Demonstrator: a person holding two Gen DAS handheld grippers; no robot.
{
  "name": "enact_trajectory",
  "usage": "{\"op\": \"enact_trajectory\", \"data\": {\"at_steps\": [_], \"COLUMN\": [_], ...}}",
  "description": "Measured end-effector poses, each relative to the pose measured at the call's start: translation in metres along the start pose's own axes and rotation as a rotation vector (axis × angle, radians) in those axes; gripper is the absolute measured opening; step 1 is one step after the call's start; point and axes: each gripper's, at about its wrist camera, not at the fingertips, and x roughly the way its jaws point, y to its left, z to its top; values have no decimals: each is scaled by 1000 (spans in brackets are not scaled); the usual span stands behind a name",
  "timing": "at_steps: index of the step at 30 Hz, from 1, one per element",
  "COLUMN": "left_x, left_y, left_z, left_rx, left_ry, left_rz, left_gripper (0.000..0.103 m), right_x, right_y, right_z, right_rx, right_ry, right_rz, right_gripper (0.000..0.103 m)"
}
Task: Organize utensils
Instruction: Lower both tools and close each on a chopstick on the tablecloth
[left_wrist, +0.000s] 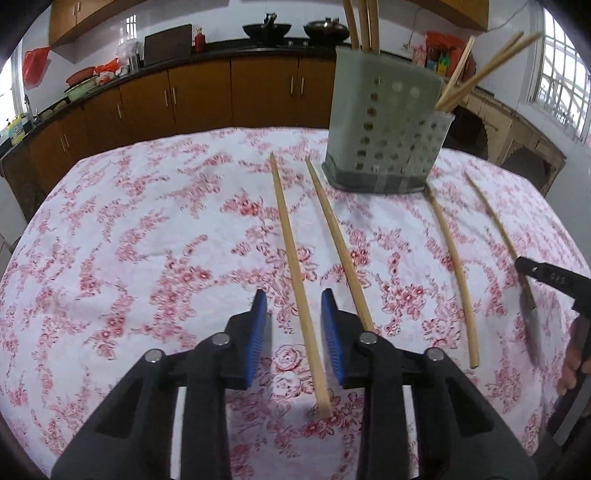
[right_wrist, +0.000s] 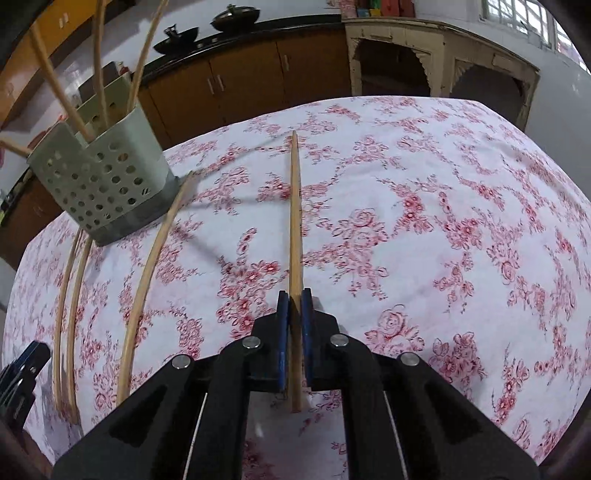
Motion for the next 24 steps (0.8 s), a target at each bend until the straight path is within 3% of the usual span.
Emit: {"op": "enact_trajectory", "data": {"at_steps": [4, 11, 17, 24], "left_x": [11, 21, 20, 21], "left_y": [3, 53, 69, 63], "left_z": [0, 13, 15, 14], "left_rx": [0, -78, -60, -39], "left_ry": [23, 31, 22, 25], "left_rz": [52, 120, 45, 55], "left_gripper": [8, 8, 14, 18], "right_x": [3, 5, 6, 7], "right_y": [10, 21, 26, 23], "right_z": [-1, -1, -3, -2], "right_rx": [-43, -123, -157, -150], "right_ry": [0, -12, -41, -39], "right_rz": [29, 25, 1, 10], "right_gripper": [8, 8, 8, 8]}}
